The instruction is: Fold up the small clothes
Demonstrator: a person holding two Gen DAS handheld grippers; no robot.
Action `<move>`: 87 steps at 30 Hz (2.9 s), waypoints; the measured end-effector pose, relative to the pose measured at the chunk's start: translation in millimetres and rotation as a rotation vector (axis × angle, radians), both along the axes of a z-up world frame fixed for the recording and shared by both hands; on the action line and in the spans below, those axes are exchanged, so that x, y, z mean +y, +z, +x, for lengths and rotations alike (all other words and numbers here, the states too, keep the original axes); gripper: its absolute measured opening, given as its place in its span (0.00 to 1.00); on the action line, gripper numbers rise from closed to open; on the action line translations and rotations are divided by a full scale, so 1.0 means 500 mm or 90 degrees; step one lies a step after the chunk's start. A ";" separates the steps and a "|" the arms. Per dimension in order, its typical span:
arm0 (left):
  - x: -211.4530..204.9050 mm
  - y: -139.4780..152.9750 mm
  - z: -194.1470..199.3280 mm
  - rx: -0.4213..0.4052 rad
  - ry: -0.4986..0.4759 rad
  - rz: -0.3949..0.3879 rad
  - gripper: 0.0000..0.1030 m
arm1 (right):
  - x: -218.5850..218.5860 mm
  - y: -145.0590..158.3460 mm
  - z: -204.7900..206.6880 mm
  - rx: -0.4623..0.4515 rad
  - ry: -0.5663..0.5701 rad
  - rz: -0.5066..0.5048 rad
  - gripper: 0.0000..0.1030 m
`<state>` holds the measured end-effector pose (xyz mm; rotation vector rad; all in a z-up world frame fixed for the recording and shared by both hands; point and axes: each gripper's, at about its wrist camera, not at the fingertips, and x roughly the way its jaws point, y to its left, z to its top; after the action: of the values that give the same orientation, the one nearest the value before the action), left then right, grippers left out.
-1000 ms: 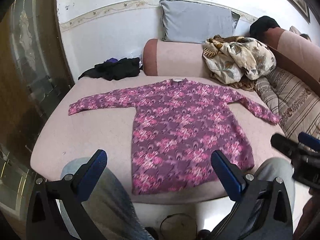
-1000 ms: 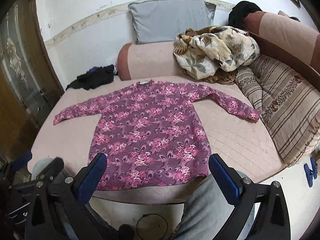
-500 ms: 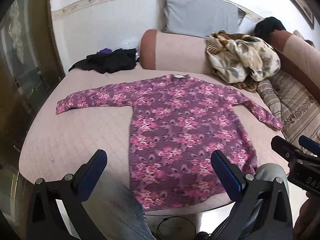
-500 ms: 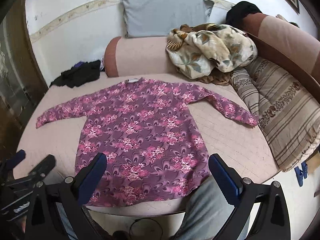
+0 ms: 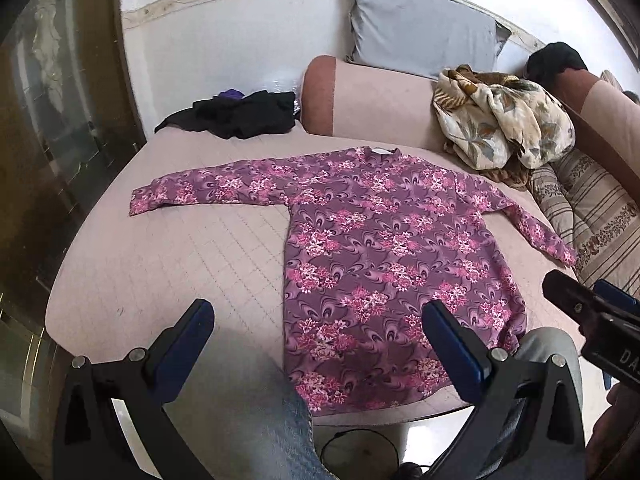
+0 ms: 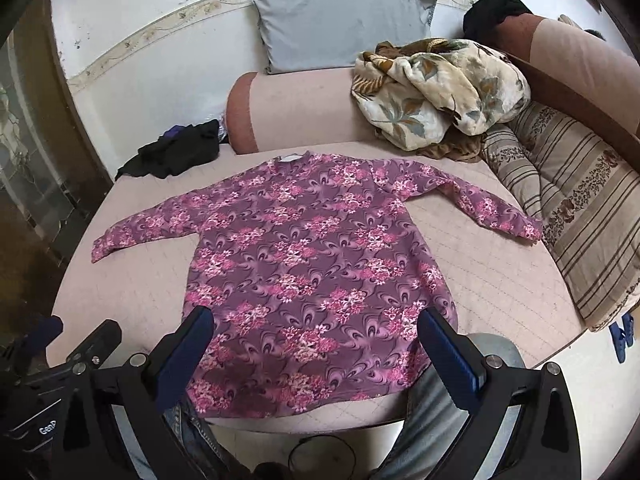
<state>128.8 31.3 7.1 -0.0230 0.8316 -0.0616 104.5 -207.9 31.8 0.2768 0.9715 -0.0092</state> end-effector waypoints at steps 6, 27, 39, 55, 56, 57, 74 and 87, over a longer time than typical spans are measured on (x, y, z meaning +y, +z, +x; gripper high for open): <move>-0.031 0.002 -0.043 -0.016 0.017 0.012 1.00 | -0.017 0.002 -0.024 -0.009 0.020 -0.007 1.00; -0.156 0.028 -0.111 -0.025 -0.023 0.057 1.00 | -0.129 0.003 -0.100 -0.051 -0.011 0.018 0.96; -0.188 0.027 -0.102 -0.032 -0.042 0.069 1.00 | -0.157 0.009 -0.112 -0.066 -0.029 0.023 0.96; -0.279 -0.119 0.210 0.040 -0.085 0.010 1.00 | -0.443 -0.241 0.140 -0.009 -0.186 0.180 0.90; -0.290 -0.132 0.236 0.044 -0.093 0.004 1.00 | -0.476 -0.267 0.154 0.003 -0.209 0.200 0.90; -0.297 -0.140 0.255 0.045 -0.099 -0.001 1.00 | -0.528 -0.310 0.173 0.024 -0.253 0.234 0.88; -0.263 -0.306 0.389 0.135 -0.107 -0.135 1.00 | -0.857 -0.539 0.344 0.072 -0.537 0.249 0.15; -0.137 -0.224 0.400 0.084 -0.080 -0.263 1.00 | -0.275 -0.074 0.378 -0.208 0.007 -0.078 0.15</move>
<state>328.7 -37.0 -104.6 -0.3672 0.9393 -0.3535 293.6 -345.2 -5.2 0.1537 0.6454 -0.0134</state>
